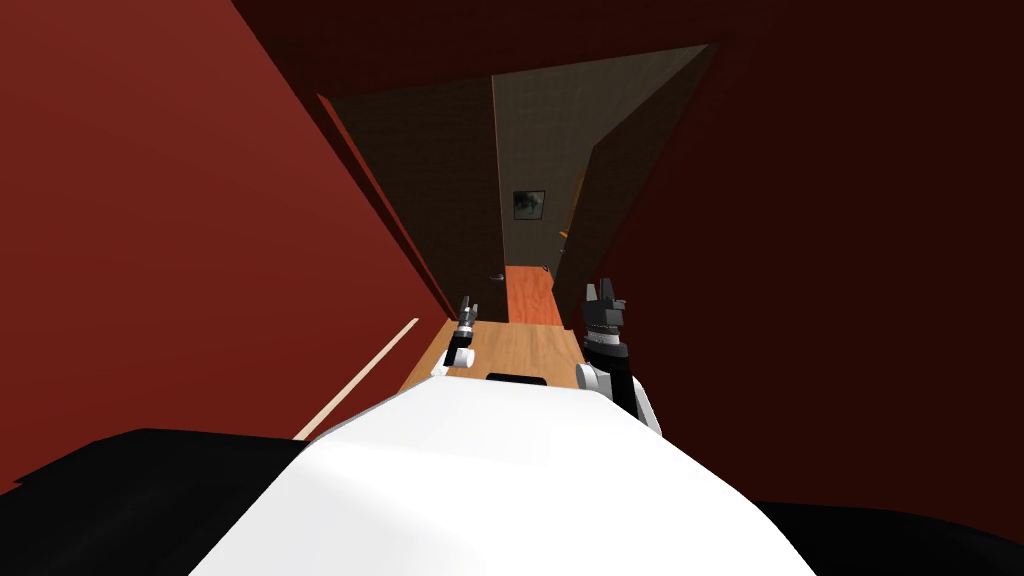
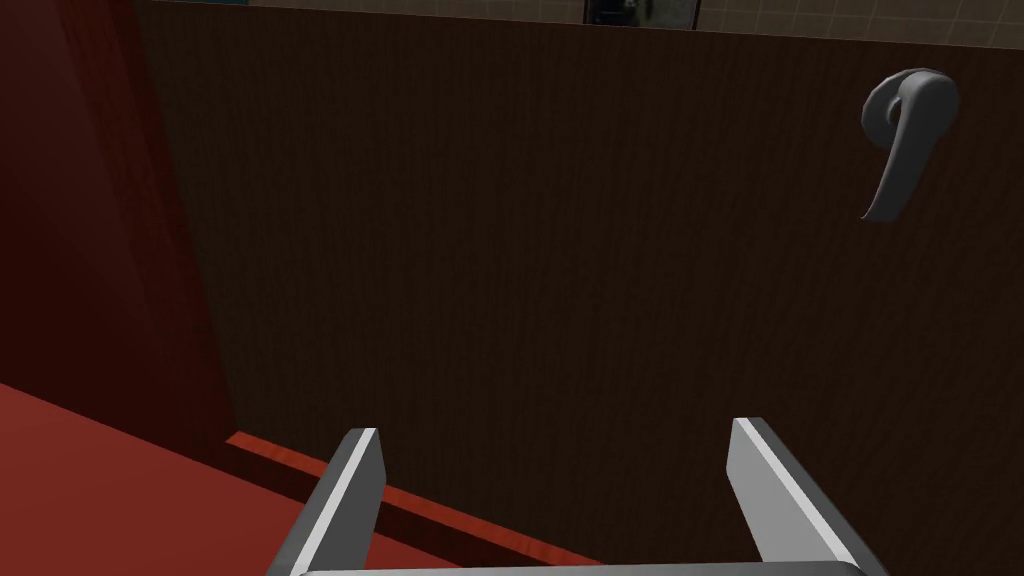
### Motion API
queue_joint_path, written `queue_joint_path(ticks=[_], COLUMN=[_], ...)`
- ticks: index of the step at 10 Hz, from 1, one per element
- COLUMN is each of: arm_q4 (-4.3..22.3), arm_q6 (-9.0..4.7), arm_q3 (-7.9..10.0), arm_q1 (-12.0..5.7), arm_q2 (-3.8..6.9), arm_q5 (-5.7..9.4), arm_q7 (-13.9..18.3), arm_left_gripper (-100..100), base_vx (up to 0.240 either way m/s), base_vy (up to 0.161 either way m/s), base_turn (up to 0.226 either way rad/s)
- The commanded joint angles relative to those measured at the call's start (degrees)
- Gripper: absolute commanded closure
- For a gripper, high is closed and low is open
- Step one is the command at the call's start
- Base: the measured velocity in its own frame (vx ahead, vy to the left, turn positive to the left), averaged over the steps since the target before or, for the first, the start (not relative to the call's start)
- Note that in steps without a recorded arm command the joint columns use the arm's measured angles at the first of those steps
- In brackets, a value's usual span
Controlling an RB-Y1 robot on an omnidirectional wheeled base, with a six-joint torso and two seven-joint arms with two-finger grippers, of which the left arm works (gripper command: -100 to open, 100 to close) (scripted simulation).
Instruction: Push the door open
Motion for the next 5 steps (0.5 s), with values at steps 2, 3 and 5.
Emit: queue_joint_path(ticks=[2, 3, 5], arm_q4=[4.3, 4.4, 7.6], arm_q6=[-1.28, -1.28, -2.08], arm_q3=[0.09, 0.09, 0.13], arm_q1=[-1.48, -1.48, -2.69], arm_q2=[0.42, 0.42, 0.66], arm_q5=[0.31, 0.31, 0.56], arm_q7=[-0.1, -0.1, -0.3], arm_left_gripper=[-100, -100, -100], base_vx=[0.073, 0.053, 0.066], base_vy=[-0.003, 0.0, 0.0], base_turn=[-0.03, -0.018, -0.036])
